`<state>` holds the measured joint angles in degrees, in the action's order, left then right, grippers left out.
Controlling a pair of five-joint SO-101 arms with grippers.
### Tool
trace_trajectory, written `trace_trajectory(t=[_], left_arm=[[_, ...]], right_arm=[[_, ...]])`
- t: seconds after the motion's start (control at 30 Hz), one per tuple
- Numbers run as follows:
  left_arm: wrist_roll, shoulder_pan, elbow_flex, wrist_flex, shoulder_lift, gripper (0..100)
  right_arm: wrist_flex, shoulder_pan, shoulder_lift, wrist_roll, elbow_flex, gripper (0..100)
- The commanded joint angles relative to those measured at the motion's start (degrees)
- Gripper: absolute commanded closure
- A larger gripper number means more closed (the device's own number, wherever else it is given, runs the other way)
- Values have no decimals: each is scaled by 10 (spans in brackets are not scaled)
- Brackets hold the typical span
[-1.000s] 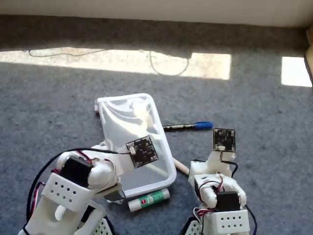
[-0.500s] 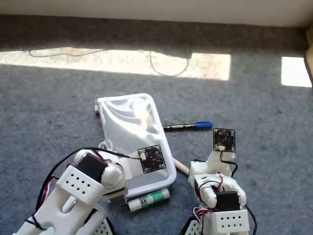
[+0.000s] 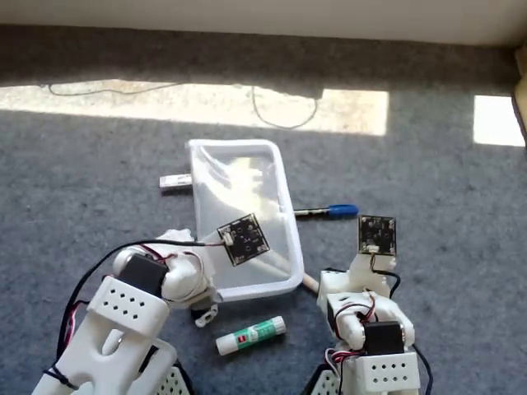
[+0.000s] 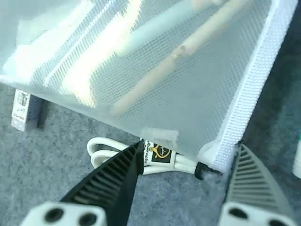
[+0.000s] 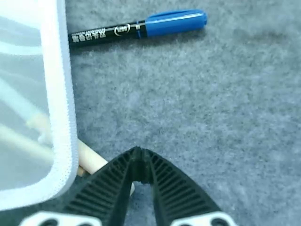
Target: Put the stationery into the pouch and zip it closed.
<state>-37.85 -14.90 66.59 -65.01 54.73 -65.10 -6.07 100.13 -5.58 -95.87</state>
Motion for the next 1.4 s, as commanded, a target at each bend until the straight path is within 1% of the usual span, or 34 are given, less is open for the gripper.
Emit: trace_trajectory(t=[0.0, 0.07, 0.2, 0.3, 0.47, 0.77, 0.8, 0.87, 1.03, 1.13, 1.23, 1.37], left_arm=[[2, 25, -3, 49, -4, 723], [4, 39, 2, 76, -4, 723], [47, 55, 39, 156, -4, 723], [73, 67, 54, 194, -4, 723], [113, 87, 44, 216, -4, 723], [165, 121, 0, 214, 0, 723], [167, 126, -10, 207, 0, 722], [164, 135, -37, 168, -3, 720], [160, 138, -137, 25, -5, 720], [139, 151, -182, -33, -6, 723], [137, 183, -200, -40, -6, 723], [108, 217, -196, -31, -8, 723]], right_arm=[[-4, 7, 7, -1, -62, 993], [-4, 7, 7, -1, -62, 993], [-4, 7, 7, -1, -62, 993], [-4, 7, 7, -1, -62, 993], [-4, 7, 7, -1, -62, 993], [-4, 7, 7, -1, -62, 993], [-4, 7, 7, -1, -62, 993], [-4, 7, 7, -1, -62, 993], [-4, 7, 7, -1, -62, 993], [-4, 7, 7, -1, -62, 993], [-4, 7, 7, -1, -62, 993], [-4, 7, 7, -1, -62, 993]])
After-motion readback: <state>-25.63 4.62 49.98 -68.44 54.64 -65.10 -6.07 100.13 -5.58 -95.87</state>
